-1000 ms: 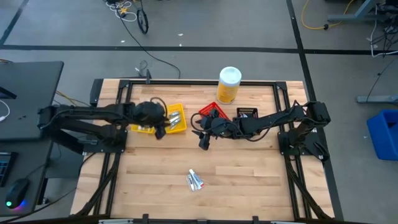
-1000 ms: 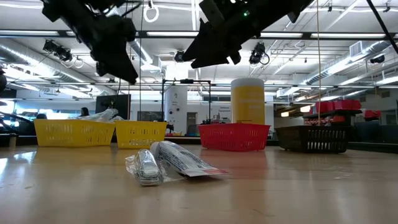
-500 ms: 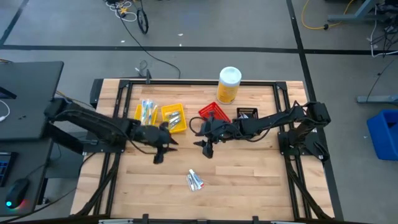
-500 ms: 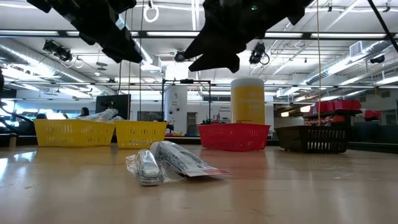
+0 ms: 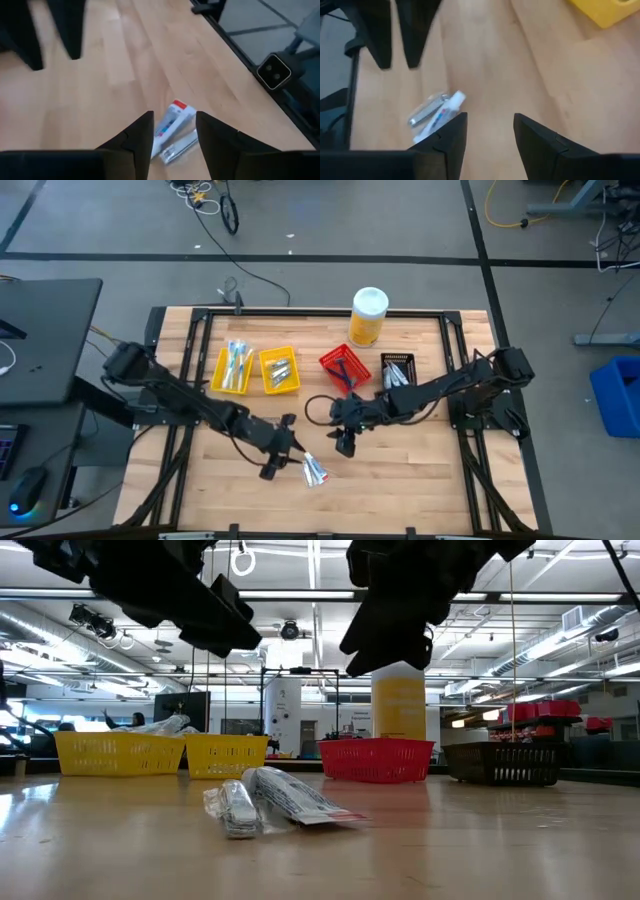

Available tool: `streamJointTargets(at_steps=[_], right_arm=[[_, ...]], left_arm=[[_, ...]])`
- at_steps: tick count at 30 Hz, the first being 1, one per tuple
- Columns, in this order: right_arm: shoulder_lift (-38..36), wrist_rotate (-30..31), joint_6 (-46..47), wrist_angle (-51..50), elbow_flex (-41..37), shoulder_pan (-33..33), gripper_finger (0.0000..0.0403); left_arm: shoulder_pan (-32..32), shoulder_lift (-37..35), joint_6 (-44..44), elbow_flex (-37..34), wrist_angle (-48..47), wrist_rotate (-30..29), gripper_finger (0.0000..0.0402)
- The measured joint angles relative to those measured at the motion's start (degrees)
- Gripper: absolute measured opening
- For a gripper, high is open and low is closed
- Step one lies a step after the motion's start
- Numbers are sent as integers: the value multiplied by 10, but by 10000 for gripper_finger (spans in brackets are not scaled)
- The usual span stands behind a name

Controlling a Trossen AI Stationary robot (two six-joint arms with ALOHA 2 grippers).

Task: Pick & Place Travel size toiletries
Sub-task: Put the silver nail cutter into the right yellow bin

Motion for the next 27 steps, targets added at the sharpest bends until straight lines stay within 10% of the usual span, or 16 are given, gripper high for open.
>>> streamJointTargets(at_steps=[27], right_arm=[[0, 46, 21, 23, 0, 56, 131]], left_arm=[[-49, 235, 157, 106, -6, -40, 174]])
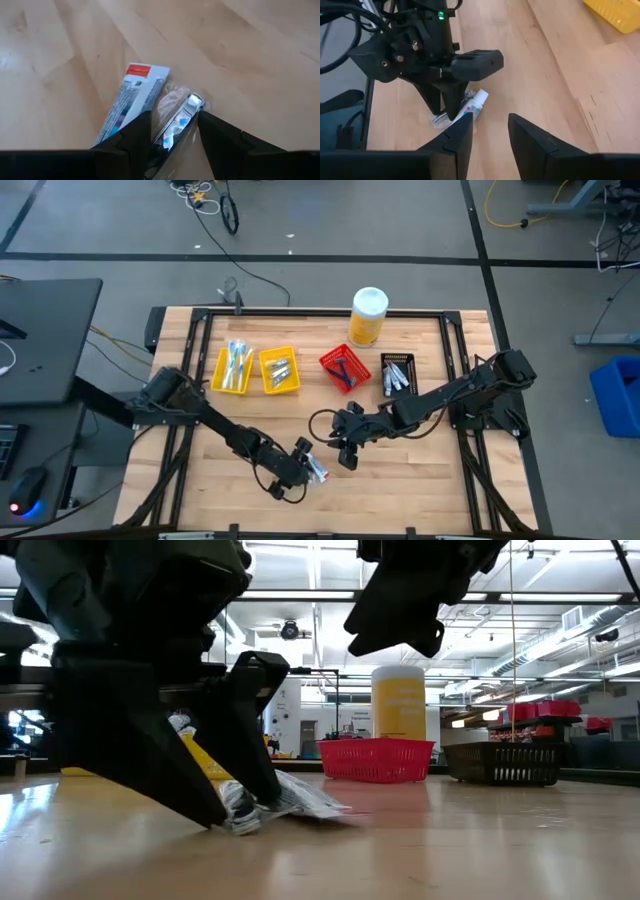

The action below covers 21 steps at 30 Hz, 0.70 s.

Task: Pick & Place Travel size toiletries
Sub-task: Put the silver nail cutter into the right yellow bin

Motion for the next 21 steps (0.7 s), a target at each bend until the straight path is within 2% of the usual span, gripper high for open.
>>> streamJointTargets(at_steps=[7, 16, 21], right_arm=[[0, 0, -1, 0, 0, 0, 124], [0, 5, -1, 0, 0, 0, 132], [0, 5, -1, 0, 0, 0, 135]], left_arm=[[20, -1, -46, 0, -27, 22, 163], [27, -3, -95, -1, -46, 46, 83], [27, -8, -117, -2, -48, 48, 58]])
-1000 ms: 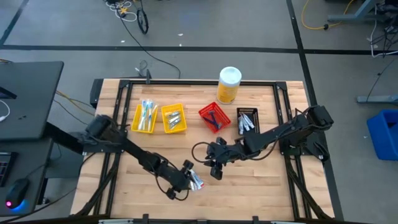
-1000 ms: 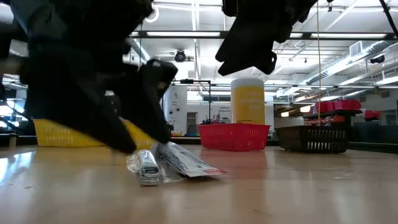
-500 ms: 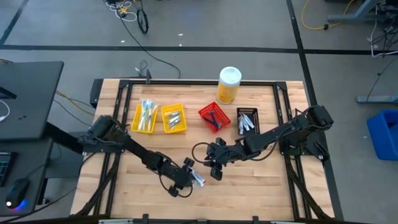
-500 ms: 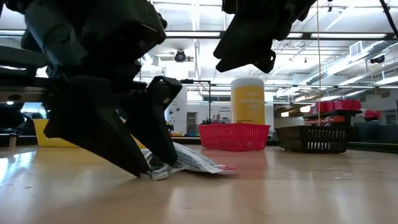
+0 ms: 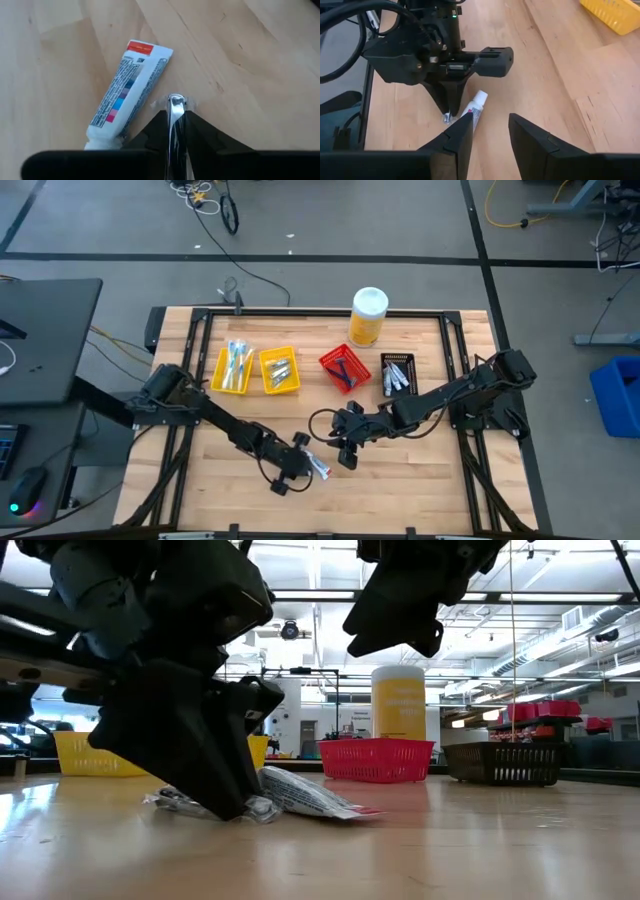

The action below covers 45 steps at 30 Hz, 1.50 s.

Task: Pick & Place Travel size toiletries
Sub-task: Put the silver nail cutter into the right yellow bin

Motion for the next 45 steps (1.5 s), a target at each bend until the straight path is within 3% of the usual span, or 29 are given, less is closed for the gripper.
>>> streamJointTargets(at_steps=[9, 18, 25, 35, 40, 45], right_arm=[[0, 0, 0, 3, 0, 0, 118], [0, 0, 0, 4, 0, 0, 108], [0, 0, 0, 8, 0, 0, 112], [0, 0, -18, 8, 0, 0, 117], [8, 0, -64, 17, -4, 0, 113], [16, 11, -132, 41, -31, 0, 119]], left_arm=[[0, -42, -99, -5, -37, -38, 63], [12, -149, -161, -2, -187, -197, 57], [89, -223, -205, -2, -269, -283, 57], [263, -233, -201, -2, -328, -266, 61], [321, -233, -216, -2, -342, -255, 57], [364, -233, -219, -2, -337, -209, 63]])
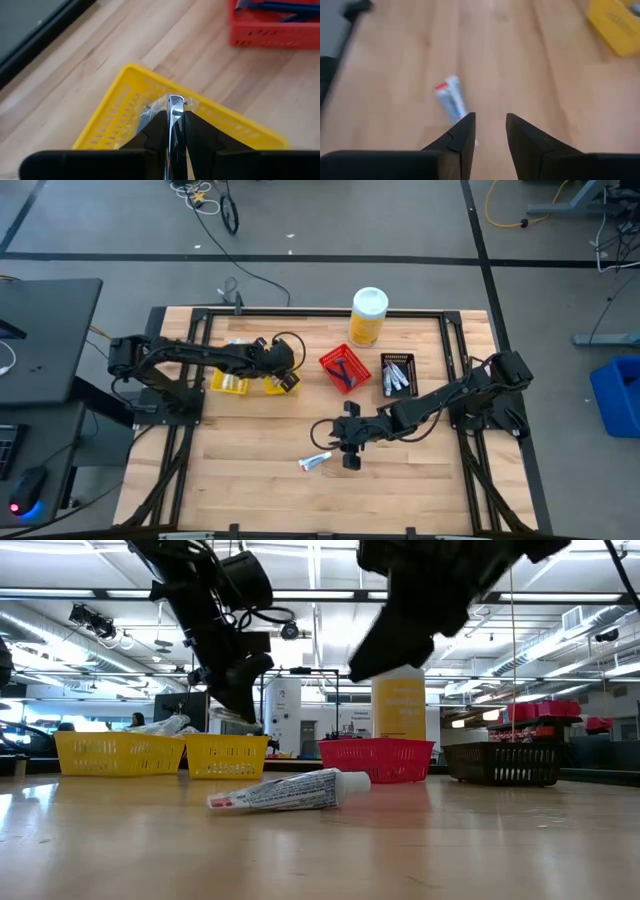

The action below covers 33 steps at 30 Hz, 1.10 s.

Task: Pick & Place Travel size toiletries
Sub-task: Put the silver nail cutter into the right yellow bin

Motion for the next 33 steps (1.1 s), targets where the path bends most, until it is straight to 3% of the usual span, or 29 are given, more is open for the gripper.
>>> streamJointTargets(at_steps=[4, 13, 20, 25, 33], right_arm=[[0, 29, -4, 5, -16, -2, 133], [0, 17, -16, 30, -40, -15, 210], [0, 17, -43, 49, -40, -16, 251], [0, 17, -39, 49, -40, -16, 255], [5, -12, -39, 79, -39, -17, 230]], left_arm=[[25, 0, -12, -1, -8, 17, 64], [51, 3, -29, -8, -3, 38, 65], [52, 46, -12, -16, 0, 38, 66], [52, 74, -11, -16, 29, 41, 66], [56, 85, -2, -16, 38, 53, 80]])
